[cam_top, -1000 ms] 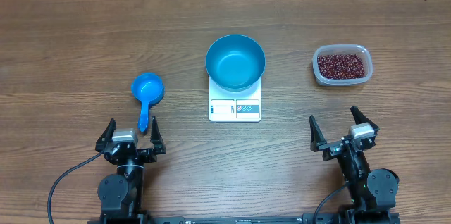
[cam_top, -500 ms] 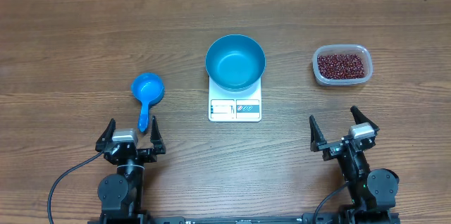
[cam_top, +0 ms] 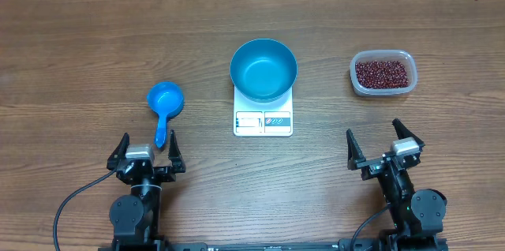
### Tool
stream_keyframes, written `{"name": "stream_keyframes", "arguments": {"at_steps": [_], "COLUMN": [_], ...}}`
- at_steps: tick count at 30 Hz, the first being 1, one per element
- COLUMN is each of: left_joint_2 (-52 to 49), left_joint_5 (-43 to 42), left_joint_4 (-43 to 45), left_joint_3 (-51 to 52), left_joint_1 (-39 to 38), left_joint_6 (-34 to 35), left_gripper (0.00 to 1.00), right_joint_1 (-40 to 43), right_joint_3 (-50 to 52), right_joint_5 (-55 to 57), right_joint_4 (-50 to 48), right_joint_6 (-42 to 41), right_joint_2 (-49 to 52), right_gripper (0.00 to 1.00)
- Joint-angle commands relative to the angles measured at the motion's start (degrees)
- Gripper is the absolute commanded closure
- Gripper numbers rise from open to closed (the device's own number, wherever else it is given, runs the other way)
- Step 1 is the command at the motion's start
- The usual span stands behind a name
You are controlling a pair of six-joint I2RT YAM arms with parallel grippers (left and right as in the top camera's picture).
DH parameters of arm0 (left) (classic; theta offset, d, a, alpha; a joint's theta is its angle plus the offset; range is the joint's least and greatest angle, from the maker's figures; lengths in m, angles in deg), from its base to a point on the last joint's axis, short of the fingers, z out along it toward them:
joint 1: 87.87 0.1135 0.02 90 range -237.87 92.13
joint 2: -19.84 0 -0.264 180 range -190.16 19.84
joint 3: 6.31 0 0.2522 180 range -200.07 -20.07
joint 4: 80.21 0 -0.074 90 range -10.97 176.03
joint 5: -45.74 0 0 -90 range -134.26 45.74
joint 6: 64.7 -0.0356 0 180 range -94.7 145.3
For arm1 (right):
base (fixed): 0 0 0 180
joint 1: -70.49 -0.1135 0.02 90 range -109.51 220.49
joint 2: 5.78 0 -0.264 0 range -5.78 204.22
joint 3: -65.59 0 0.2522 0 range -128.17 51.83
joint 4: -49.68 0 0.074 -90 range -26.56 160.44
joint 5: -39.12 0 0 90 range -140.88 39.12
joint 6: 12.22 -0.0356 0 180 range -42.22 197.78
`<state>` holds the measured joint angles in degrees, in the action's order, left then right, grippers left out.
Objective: Scoop item into bowl and weigh 150g on scale
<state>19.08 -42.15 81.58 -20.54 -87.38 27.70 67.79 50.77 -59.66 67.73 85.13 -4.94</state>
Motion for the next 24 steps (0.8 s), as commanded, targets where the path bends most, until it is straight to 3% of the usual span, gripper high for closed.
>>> {"name": "stream_keyframes", "arguments": {"at_steps": [1,16,24], "left_joint_2": [0.48,0.46,-2.91], "left_joint_5": [-0.48,-0.44,0.94], "left_joint_4": [0.15,-0.76,-5.01], "left_joint_3": [0.2,-2.16,-8.92], "left_joint_1": [0.28,0.28,0.28], "left_joint_6": [-1.11,-1.11,-1.16], "left_gripper": [0.0,0.0,0.01], "right_joint_1": [0.2,0.2,0.2], "right_joint_3": [0.61,0.61,0.61], "right_joint_5": [-0.31,-0.31,-0.31], "right_joint_4": [-0.31,-0.31,-0.31], "right_joint_6": [0.04,0.04,0.02], "right_joint_2": [-0.68,-0.68,-0.68], "right_gripper": [0.0,0.0,0.0]}}
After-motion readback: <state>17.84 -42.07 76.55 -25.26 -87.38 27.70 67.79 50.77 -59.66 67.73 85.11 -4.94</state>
